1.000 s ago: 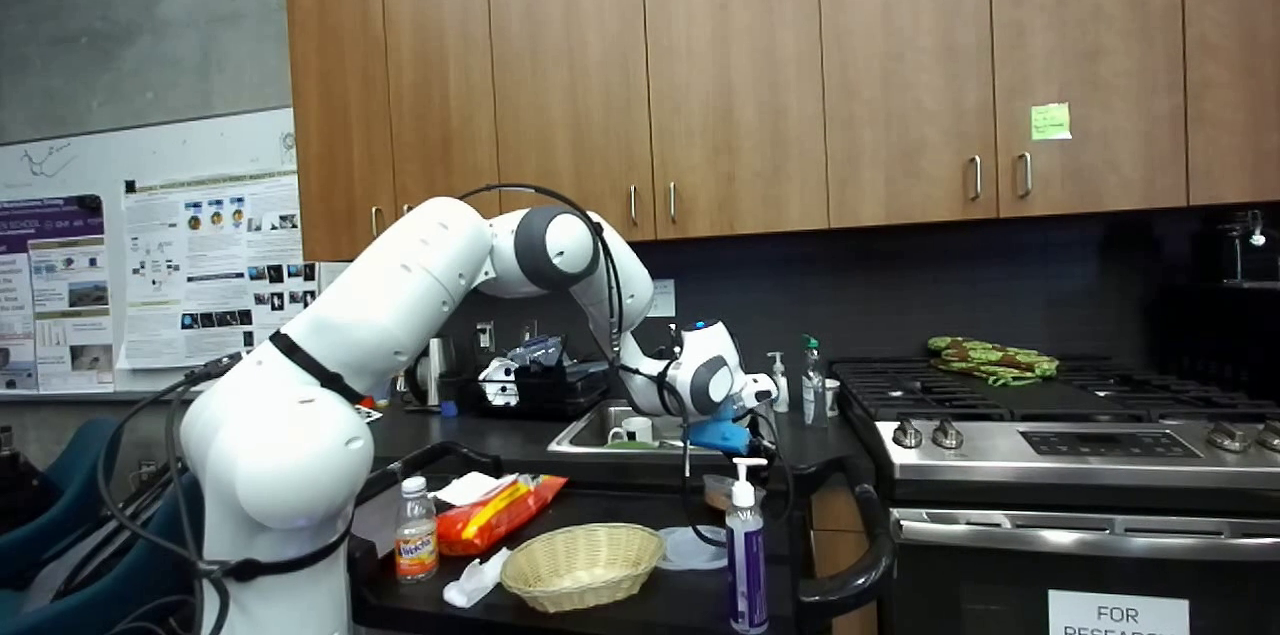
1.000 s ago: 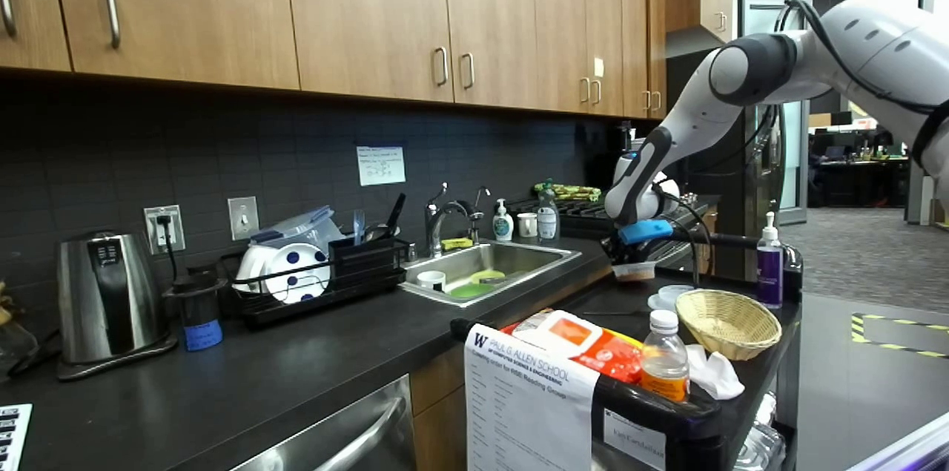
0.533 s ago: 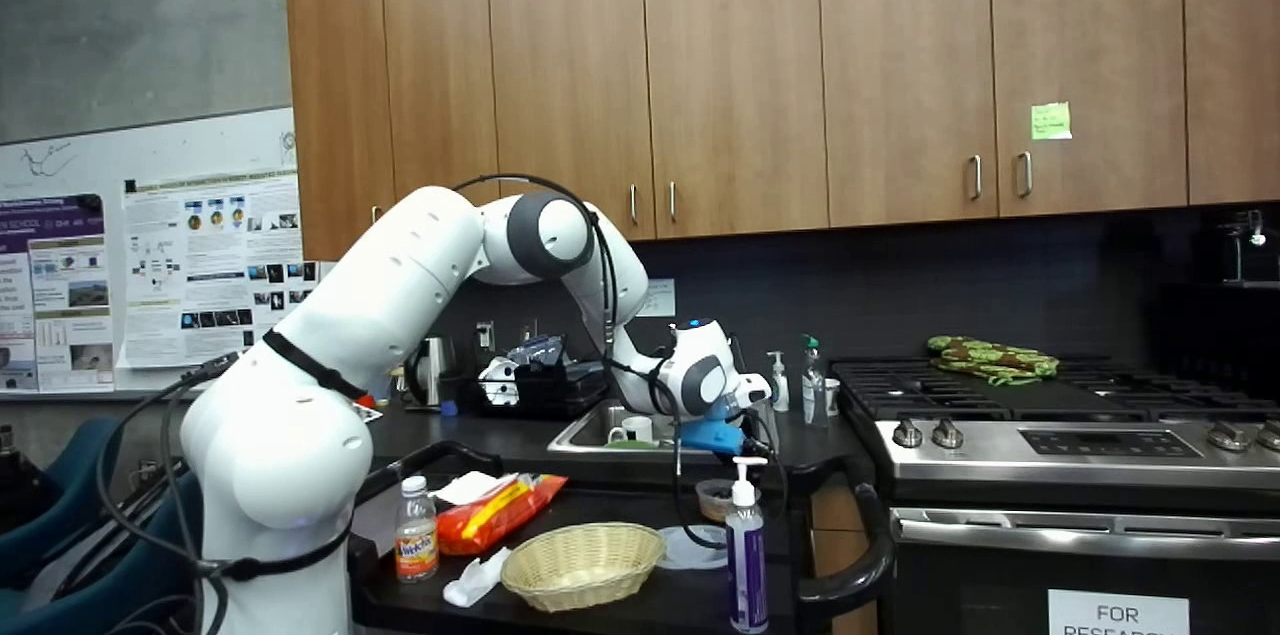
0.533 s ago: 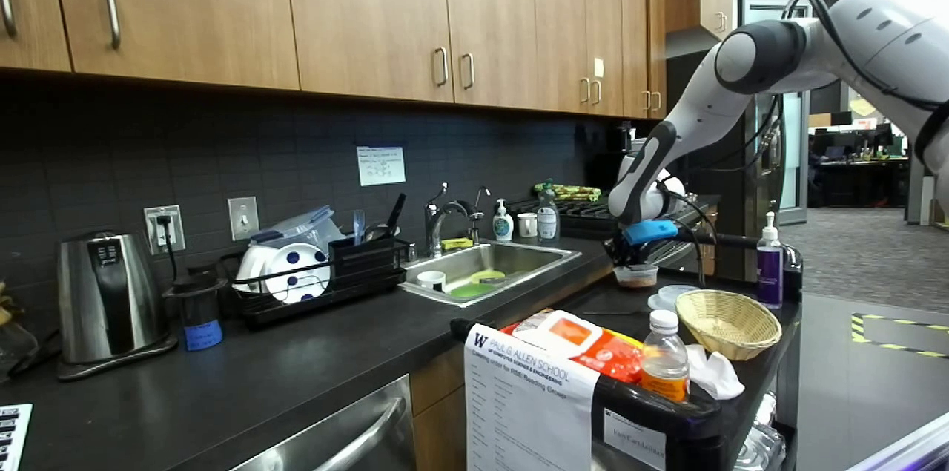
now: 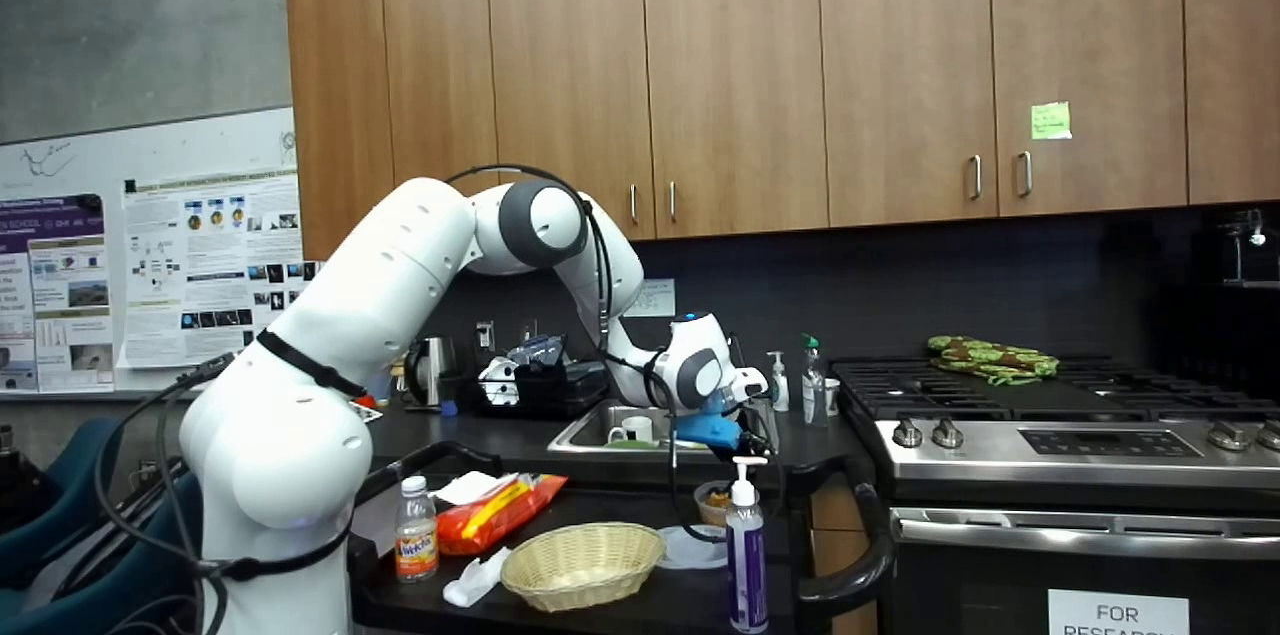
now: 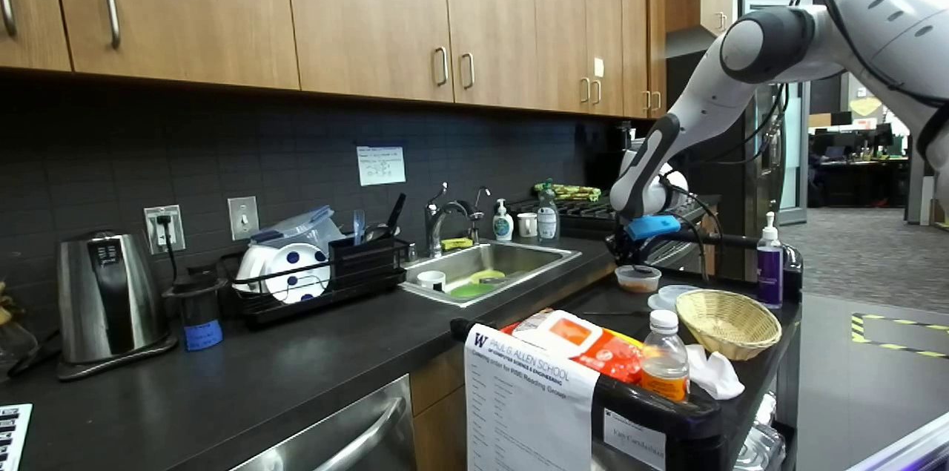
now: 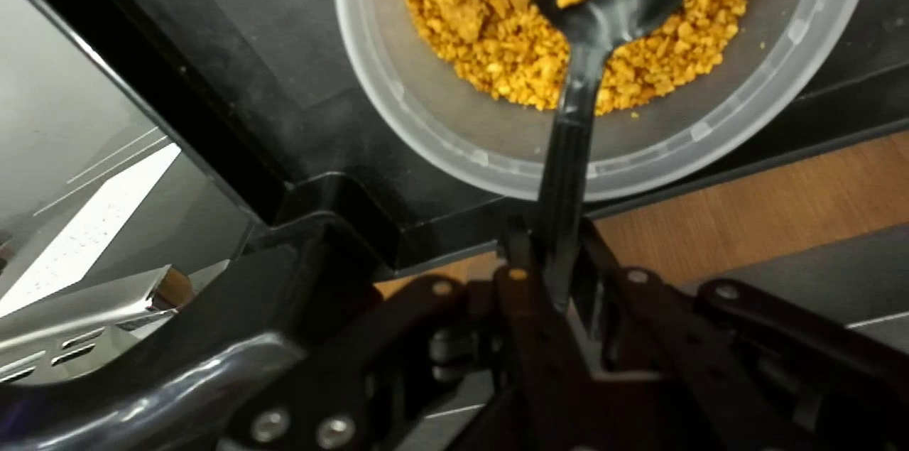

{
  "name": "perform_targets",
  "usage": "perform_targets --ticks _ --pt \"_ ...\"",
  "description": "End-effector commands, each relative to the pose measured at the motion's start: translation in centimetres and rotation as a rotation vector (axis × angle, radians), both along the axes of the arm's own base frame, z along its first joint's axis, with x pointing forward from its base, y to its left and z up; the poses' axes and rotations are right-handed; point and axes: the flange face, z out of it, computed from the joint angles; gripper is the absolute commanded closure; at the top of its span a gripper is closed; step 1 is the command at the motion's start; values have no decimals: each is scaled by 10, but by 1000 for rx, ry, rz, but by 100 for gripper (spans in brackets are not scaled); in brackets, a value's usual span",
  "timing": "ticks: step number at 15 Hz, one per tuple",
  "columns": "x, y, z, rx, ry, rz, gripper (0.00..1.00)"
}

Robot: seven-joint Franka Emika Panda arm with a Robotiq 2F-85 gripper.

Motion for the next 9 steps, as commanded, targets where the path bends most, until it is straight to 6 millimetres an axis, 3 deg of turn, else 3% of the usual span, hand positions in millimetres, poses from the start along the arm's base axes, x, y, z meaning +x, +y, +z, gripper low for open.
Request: perform_targets --ticks 1,9 --pt "-4 7 15 -10 6 10 96" --pt "6 30 30 -5 -43 48 96"
